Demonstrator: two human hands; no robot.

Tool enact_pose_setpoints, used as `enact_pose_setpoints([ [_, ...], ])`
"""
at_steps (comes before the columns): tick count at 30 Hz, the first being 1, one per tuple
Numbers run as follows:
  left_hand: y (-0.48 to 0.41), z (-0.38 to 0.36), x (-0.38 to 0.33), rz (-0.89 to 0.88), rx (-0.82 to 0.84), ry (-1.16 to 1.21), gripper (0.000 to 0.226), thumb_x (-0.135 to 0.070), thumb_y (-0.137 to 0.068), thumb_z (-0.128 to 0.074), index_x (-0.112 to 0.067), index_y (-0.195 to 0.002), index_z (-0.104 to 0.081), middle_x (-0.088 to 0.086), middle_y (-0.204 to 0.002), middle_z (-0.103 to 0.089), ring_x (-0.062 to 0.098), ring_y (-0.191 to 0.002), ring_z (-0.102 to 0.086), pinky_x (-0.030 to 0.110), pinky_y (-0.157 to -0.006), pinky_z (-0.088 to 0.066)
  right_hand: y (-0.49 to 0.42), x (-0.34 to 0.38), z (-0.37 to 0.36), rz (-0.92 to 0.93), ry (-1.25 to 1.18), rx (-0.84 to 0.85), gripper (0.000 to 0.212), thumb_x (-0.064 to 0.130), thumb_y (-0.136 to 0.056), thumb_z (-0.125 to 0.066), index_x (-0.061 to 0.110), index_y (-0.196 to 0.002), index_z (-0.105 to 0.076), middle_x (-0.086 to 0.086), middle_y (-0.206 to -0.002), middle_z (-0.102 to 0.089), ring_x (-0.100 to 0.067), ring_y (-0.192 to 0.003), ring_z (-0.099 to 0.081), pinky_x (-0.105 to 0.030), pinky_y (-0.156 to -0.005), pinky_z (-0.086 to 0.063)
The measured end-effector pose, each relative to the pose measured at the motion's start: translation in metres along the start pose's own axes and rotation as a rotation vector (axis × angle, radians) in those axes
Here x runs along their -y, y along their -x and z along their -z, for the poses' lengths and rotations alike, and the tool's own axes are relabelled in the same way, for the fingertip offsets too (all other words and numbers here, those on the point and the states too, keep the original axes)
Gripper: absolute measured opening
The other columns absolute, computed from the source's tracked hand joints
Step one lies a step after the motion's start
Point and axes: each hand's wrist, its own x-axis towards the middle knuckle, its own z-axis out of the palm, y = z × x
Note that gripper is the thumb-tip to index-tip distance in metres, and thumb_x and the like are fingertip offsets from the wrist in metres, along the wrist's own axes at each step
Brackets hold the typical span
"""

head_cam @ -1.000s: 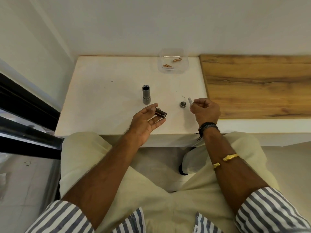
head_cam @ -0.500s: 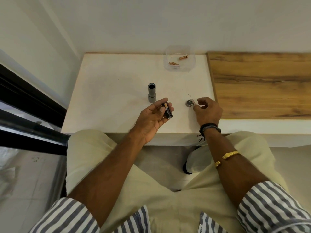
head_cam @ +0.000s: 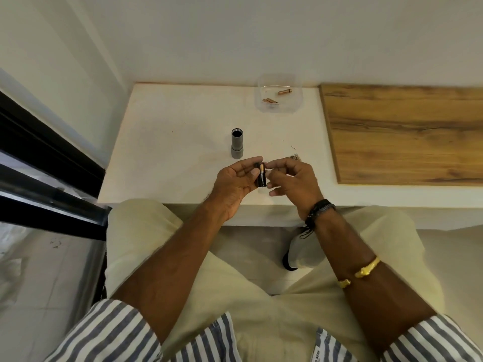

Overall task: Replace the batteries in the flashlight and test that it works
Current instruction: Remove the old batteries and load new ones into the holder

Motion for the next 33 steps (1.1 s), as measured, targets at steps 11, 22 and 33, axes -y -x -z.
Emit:
enact_pose_setpoints([
  [11, 0.005, -0.002, 0.004, -0.124, -0.039, -0.279, 0.031, 0.004, -0.09, -0.065, -0.005, -0.119, -0.068, 0.004, -0.106, -0.076, 0.022, -0.099, -0.073, 0.033, -0.085, -0.06, 0.0, -0.001, 0.001, -0.342, -0.357, 0.102, 0.01, 0.005, -0.091, -0.069, 0.015, -0.093, -0.072, -0.007, -0.09, -0.069, -0.013, -0.07, -0.064, -0.034, -0.069, -0.063],
  [22, 0.005, -0.007, 0.002, -0.239, -0.068, -0.442, 0.031, 0.008, -0.086, -0.067, -0.002, -0.114, -0.071, 0.009, -0.107, -0.075, 0.019, -0.097, -0.074, 0.037, -0.091, -0.058, -0.002, -0.003, -0.003, -0.403, -0.499, 0.096, 0.01, -0.003, -0.089, -0.062, 0.006, -0.09, -0.068, -0.01, -0.082, -0.06, -0.015, -0.07, -0.057, -0.041, -0.077, -0.064],
  [33, 0.007, -0.014, 0.004, -0.258, -0.12, -0.507, 0.03, -0.002, -0.086, -0.072, -0.004, -0.117, -0.071, 0.01, -0.109, -0.075, 0.019, -0.1, -0.073, 0.046, -0.094, -0.057, -0.002, 0.0, -0.004, -0.427, -0.532, 0.029, 0.015, 0.0, -0.088, -0.057, 0.011, -0.088, -0.067, -0.008, -0.084, -0.06, -0.015, -0.071, -0.057, -0.042, -0.078, -0.063],
])
